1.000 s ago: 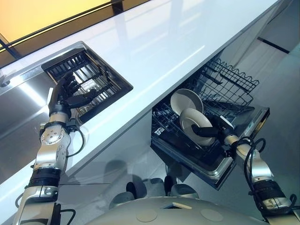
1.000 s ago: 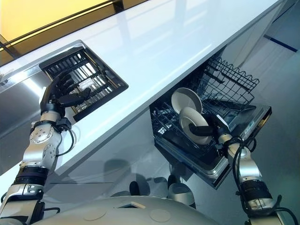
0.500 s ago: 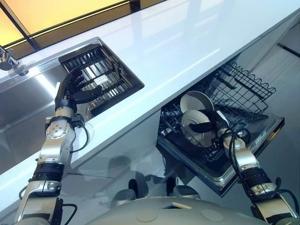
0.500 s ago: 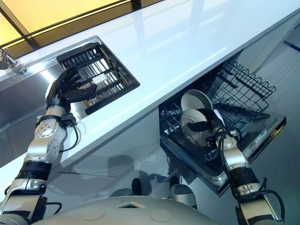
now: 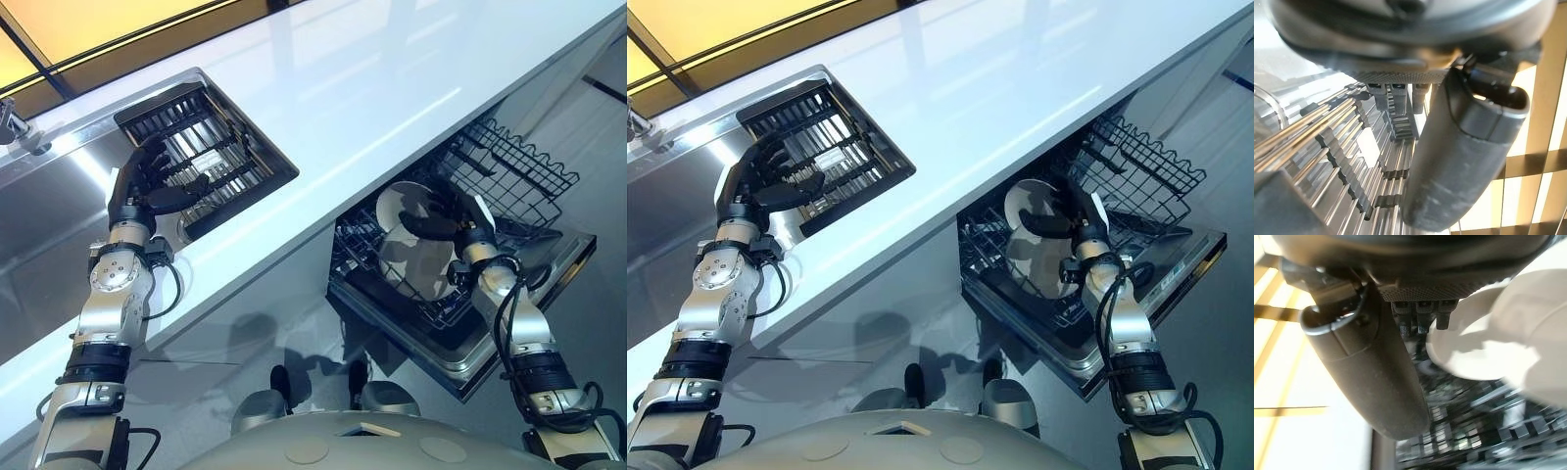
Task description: Pick up plates and place into dishwasher.
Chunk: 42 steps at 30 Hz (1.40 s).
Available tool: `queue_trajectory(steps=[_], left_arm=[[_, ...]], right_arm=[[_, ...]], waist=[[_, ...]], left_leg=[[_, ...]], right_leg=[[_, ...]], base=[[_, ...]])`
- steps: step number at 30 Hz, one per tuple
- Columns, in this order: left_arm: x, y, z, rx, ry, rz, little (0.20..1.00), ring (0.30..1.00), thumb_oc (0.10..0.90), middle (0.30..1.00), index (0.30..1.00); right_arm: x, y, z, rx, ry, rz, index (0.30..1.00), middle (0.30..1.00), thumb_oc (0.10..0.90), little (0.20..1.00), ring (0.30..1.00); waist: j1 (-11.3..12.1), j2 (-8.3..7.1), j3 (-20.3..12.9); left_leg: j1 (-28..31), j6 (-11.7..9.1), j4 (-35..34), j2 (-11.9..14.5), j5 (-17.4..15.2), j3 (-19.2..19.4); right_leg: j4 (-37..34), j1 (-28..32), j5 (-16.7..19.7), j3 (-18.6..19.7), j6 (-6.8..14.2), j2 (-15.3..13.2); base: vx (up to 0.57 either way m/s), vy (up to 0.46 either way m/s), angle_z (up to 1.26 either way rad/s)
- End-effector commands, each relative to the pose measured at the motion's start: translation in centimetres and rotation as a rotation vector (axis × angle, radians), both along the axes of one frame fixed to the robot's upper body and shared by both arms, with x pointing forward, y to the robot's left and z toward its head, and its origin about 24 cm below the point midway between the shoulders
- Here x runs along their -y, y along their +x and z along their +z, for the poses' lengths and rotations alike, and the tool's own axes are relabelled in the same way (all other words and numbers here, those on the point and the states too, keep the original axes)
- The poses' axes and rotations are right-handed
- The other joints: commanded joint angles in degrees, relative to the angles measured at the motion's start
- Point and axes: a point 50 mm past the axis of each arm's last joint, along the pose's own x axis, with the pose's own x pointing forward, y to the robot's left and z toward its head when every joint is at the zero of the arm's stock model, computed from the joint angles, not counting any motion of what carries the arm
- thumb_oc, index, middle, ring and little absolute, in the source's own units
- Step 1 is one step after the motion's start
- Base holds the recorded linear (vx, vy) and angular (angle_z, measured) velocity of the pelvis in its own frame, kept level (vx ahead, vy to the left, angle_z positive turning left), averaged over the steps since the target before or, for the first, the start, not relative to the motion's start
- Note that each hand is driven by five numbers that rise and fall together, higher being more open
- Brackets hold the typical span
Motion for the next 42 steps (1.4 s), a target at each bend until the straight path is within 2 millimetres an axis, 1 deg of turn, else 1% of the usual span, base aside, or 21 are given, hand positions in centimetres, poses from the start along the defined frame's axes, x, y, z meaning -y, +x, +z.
queue_trajectory(steps=[1,3,4,6,8,9,10,11,13,16,19,20,21,25,26,29,30,32,34,37,42], left_arm=[[-1.1,-0.4,1.3,0.079,0.025,0.029,0.9,0.9,0.8,0.9,0.9],[-1.3,-0.5,1.3,0.077,0.025,0.035,0.9,0.9,0.8,0.9,0.9],[-1.5,-0.7,1.1,0.076,0.025,0.041,0.9,0.9,0.8,0.9,0.9],[-1.7,-0.9,0.8,0.073,0.023,0.05,0.9,0.9,0.8,0.9,0.9],[-1.9,-1.0,0.7,0.07,0.017,0.065,0.9,0.9,0.8,0.9,0.9],[-2.0,-0.9,0.7,0.069,0.015,0.071,0.9,0.9,0.8,0.9,0.9],[-2.3,-0.9,0.7,0.066,0.01,0.081,0.9,0.9,0.8,0.9,0.9],[-2.3,-0.9,0.7,0.065,0.01,0.083,0.9,0.9,0.8,0.9,0.9],[-2.6,-0.9,0.7,0.059,0.007,0.091,0.9,0.9,0.8,0.9,0.9],[-3.2,-1.2,0.7,0.054,0.004,0.106,0.9,0.9,0.8,0.9,0.9],[-3.3,-1.3,0.7,0.054,0.005,0.118,0.9,0.9,0.8,0.9,0.9],[-3.2,-1.4,0.7,0.053,0.007,0.12,0.9,0.9,0.8,0.9,0.9],[-3.1,-1.4,0.7,0.052,0.007,0.12,0.9,0.9,0.8,0.9,0.9],[-2.7,-1.0,0.8,0.055,0.009,0.111,0.9,0.9,0.8,0.9,0.9],[-2.6,-1.0,0.9,0.055,0.009,0.109,0.9,0.9,0.8,0.9,0.9],[-2.4,-0.8,1.0,0.054,0.011,0.096,0.9,0.9,0.8,0.9,0.9],[-2.4,-0.8,1.0,0.054,0.011,0.094,0.9,0.9,0.8,0.9,0.9],[-2.2,-0.5,1.2,0.052,0.018,0.079,0.9,0.9,0.8,0.9,0.9],[-2.1,-0.3,1.3,0.051,0.022,0.07,0.9,0.9,0.8,0.9,0.9],[-1.5,0.3,1.7,0.044,0.035,0.043,0.9,0.9,0.8,0.9,0.9],[-1.2,0.6,1.8,0.027,0.046,0.019,0.9,0.9,0.8,0.9,0.9]], right_arm=[[0.2,0.2,6.5,0.343,0.176,0.075,0.9,0.9,0.8,0.9,0.9],[0.3,-0.1,7.2,0.386,0.269,0.083,0.9,0.9,0.8,0.9,0.9],[0.5,-0.3,8.0,0.446,0.353,0.076,0.9,0.9,0.8,0.9,0.9],[0.6,-0.7,9.0,0.521,0.462,0.06,0.9,0.9,0.8,0.9,0.9],[1.1,-1.3,10.3,0.636,0.596,0.017,0.9,0.9,0.8,0.9,0.9],[1.3,-1.6,10.6,0.677,0.626,-0.002,0.9,0.9,0.8,0.9,0.9],[1.8,-2.1,10.9,0.718,0.623,-0.056,0.9,0.9,0.8,0.9,0.9],[1.9,-2.2,10.9,0.72,0.619,-0.069,0.9,0.9,0.8,0.9,0.9],[2.9,-2.6,10.4,0.722,0.552,-0.165,0.9,0.9,0.8,0.9,0.9],[5.3,-3.6,9.0,0.682,0.359,-0.389,0.9,0.9,0.8,0.9,0.9],[7.1,-4.6,7.9,0.638,0.188,-0.553,0.9,0.9,0.8,0.9,0.9],[7.9,-4.9,7.0,0.591,0.135,-0.616,0.9,0.9,0.8,0.9,0.9],[8.3,-4.9,5.9,0.529,0.125,-0.644,0.9,0.9,0.8,0.9,0.9],[8.3,-4.6,2.5,0.356,0.126,-0.664,0.9,0.9,0.8,0.9,0.9],[8.3,-4.6,2.2,0.344,0.125,-0.665,0.9,0.9,0.8,0.9,0.9],[8.0,-4.4,-0.2,0.226,0.132,-0.681,0.9,0.9,0.8,0.9,0.9],[8.0,-4.4,-0.6,0.207,0.144,-0.683,0.9,0.9,0.8,0.9,0.9],[8.1,-4.4,-2.2,0.133,0.193,-0.721,0.9,0.9,0.8,0.9,0.9],[8.3,-4.3,-2.8,0.104,0.222,-0.721,0.9,0.9,0.8,0.9,0.9],[8.5,-3.7,-3.9,0.009,0.208,-0.709,0.9,0.9,0.8,0.9,0.9],[9.9,-3.6,-4.1,-0.025,0.141,-0.722,0.9,0.9,0.8,0.9,0.9]], waist=[[-1.5,-0.25,-3.6],[-1.7,-0.29,-3.8],[-2.0,-0.34,-3.9],[-2.3,-0.28,-4.1],[-2.8,-0.08,-4.4],[-3.0,0.04,-4.5],[-3.3,0.19,-4.7],[-3.4,0.22,-4.7],[-3.7,0.36,-5.0],[-4.2,0.55,-5.1],[-4.6,0.66,-5.0],[-4.7,0.81,-4.9],[-4.7,0.96,-4.8],[-4.3,1.2,-4.2],[-4.2,1.22,-4.2],[-3.6,1.35,-4.0],[-3.5,1.37,-4.0],[-2.8,1.4,-4.0],[-2.5,1.43,-3.9],[-1.4,1.42,-3.9],[-0.2,1.44,-3.9]], left_leg=[[-1.6,3.5,0.7,-3.4,-3.6,1.4],[-1.6,3.5,0.7,-3.4,-3.6,1.6],[-1.6,3.6,0.6,-3.4,-3.7,1.8],[-1.6,3.6,0.6,-3.4,-3.8,2.2],[-1.6,3.6,0.6,-3.5,-4.0,2.6],[-1.6,3.7,0.5,-3.5,-4.1,2.8],[-1.7,3.7,0.5,-3.6,-4.2,3.0],[-1.7,3.7,0.5,-3.6,-4.3,3.1],[-1.7,3.6,0.5,-3.6,-4.3,3.2],[-1.7,3.6,0.4,-3.7,-4.3,3.6],[-1.9,3.6,0.4,-3.7,-4.1,3.6],[-1.9,3.5,0.3,-3.8,-4.0,3.6],[-1.9,3.5,0.3,-3.8,-3.9,3.5],[-1.9,3.6,0.3,-3.9,-3.6,3.0],[-1.9,3.6,0.3,-3.9,-3.6,3.0],[-2.0,3.5,0.4,-3.9,-3.4,2.5],[-2.1,3.5,0.4,-4.0,-3.3,2.5],[-2.2,3.4,0.4,-3.9,-3.2,2.1],[-2.2,3.3,0.4,-3.9,-3.1,2.0],[-2.3,3.2,0.5,-3.9,-3.1,1.3],[-2.5,3.0,0.6,-3.8,-3.0,0.6]], right_leg=[[10.5,-5.4,-6.1,0.3,3.0,2.7],[10.4,-5.4,-6.1,0.4,3.0,2.8],[10.3,-5.4,-6.1,0.5,3.1,2.7],[10.3,-5.5,-6.1,0.6,3.1,2.8],[10.3,-5.7,-6.1,0.7,3.2,2.8],[10.3,-5.8,-6.1,0.8,3.2,2.7],[10.2,-5.9,-6.1,0.8,3.3,2.7],[10.2,-5.9,-6.1,0.8,3.3,2.7],[10.1,-6.0,-6.0,0.8,3.5,2.6],[10.0,-6.2,-5.8,0.9,3.6,2.5],[10.1,-6.3,-5.7,0.9,3.6,2.4],[10.2,-6.4,-5.8,0.9,3.6,2.4],[10.3,-6.4,-5.7,0.9,3.6,2.4],[10.6,-6.3,-5.6,0.6,3.5,2.3],[10.5,-6.3,-5.6,0.6,3.5,2.3],[10.5,-6.2,-5.5,0.3,3.5,2.3],[10.4,-6.2,-5.5,0.3,3.5,2.3],[10.4,-6.1,-5.5,0.0,3.4,2.3],[10.5,-6.0,-5.5,-0.3,3.4,2.3],[10.4,-5.8,-5.5,-0.7,3.2,2.3],[10.1,-5.4,-5.4,-1.1,3.1,2.4]], base=[[0.0,0.0,0.0],[-0.02,0.005,-0.04],[-0.03,0.003,-0.04],[-0.03,0.007,-0.06],[-0.03,0.02,-0.14],[-0.04,0.031,-0.19],[-0.03,0.024,-0.14],[-0.02,0.019,-0.09],[0.0,0.0,0.0],[-0.02,0.004,-0.03],[-0.03,0.001,-0.06],[-0.03,0.003,-0.06],[-0.02,0.001,-0.05],[-0.01,-0.004,-0.05],[0.0,0.0,0.0],[0.0,0.0,0.0],[0.0,0.0,0.0],[0.0,-0.033,0.02],[0.01,-0.033,0.02],[0.03,-0.05,0.04],[0.05,-0.054,0.06]])
